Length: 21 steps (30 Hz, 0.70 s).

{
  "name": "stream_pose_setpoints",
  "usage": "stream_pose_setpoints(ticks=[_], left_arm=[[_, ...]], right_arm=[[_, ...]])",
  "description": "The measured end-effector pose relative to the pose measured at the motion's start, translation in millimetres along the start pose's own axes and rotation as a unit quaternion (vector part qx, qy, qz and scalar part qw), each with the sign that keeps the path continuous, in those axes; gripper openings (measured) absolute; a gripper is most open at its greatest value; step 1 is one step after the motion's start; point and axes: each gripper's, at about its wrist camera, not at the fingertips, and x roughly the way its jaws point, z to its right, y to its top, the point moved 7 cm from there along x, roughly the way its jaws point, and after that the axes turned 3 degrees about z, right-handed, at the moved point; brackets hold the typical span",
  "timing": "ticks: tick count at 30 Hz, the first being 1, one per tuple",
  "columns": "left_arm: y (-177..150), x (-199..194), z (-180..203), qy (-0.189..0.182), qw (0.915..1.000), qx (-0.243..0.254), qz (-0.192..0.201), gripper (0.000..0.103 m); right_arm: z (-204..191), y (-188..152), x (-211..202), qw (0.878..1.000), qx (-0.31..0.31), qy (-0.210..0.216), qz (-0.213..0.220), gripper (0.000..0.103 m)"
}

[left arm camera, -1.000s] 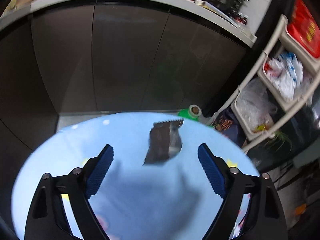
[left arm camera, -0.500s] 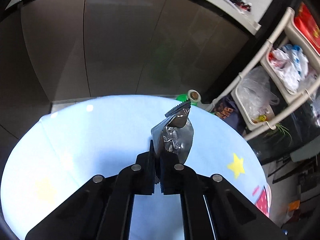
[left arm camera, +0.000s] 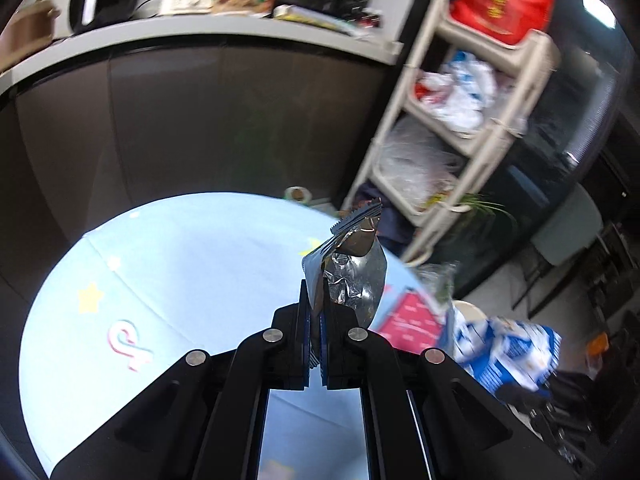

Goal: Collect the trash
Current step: 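Carry the chip bag and dark wrapper to the white bin and release both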

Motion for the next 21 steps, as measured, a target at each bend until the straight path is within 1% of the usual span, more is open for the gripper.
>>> stream_pose_setpoints(ticks=[4,10,12,16,21], left_arm=[[-7,-17,49,-0.035,0.9991,0.025,0.006,0.003],[-21,-17,123,-0.078,0.9948,0.066,-0.006,0.003],[-28,-11,146,-0.095,0.9926,0.075,-0.016,0.003],[-40,4,182,-0.116,0.9888,0.087,-0.036,0.003],[-60,31,223,-0.135,0.9822,0.113,-0.065,0.003]], right_arm=[[28,-4,-38,0.999,0.017,-0.031,0.021,0.003],[81,-15,-94,0.994,0.052,-0.083,0.049,0.003],[97,-22,-104,0.992,0.060,-0.100,0.051,0.004],[137,-40,-122,0.986,0.095,-0.127,0.053,0.004],[178,-63,-120,0.980,0.128,-0.147,0.041,0.004]])
